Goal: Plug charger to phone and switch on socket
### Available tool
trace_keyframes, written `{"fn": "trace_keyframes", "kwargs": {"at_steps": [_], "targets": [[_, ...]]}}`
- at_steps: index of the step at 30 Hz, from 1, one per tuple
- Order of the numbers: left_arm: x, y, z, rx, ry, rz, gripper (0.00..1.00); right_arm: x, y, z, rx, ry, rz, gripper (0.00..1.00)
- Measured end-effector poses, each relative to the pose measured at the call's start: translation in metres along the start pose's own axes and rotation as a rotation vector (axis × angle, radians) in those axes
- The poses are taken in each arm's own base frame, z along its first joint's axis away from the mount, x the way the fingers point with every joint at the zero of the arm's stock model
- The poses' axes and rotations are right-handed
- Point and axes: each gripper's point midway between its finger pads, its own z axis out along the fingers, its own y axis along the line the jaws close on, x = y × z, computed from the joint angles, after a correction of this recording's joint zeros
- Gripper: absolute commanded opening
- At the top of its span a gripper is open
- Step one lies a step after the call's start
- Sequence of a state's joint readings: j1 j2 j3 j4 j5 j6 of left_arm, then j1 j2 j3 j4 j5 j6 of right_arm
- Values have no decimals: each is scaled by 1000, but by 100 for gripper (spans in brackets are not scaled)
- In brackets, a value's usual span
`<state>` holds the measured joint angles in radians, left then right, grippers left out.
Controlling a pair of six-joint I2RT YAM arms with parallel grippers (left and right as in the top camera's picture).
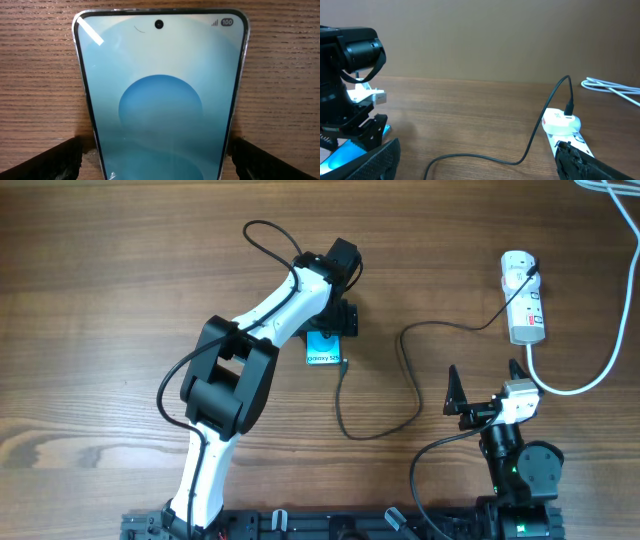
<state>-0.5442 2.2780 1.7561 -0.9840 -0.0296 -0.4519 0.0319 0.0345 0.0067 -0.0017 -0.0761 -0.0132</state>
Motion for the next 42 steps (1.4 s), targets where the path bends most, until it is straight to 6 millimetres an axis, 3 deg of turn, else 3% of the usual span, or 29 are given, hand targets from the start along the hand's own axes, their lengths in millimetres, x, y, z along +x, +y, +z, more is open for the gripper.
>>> {"fn": "trace_keyframes", "kwargs": {"at_steps": [10,17,19,22,29,36,42], "targets": [[0,0,0,0,2,4,98,0,0,0,0,0,0,100],[1,0,0,-1,3,-2,83,0,0,0,0,0,0,100],[1,0,0,-1,3,-2,74,0,0,0,0,0,0,99],[1,0,0,0,3,-2,82,0,0,0,0,0,0,100],[1,0,0,0,4,-2,72,0,0,0,0,0,0,100],[3,1,-1,-2,12,-2,71,0,0,0,0,0,0,100],[16,1,-10,12,64,-18,69,0,0,0,0,0,0,100]]}}
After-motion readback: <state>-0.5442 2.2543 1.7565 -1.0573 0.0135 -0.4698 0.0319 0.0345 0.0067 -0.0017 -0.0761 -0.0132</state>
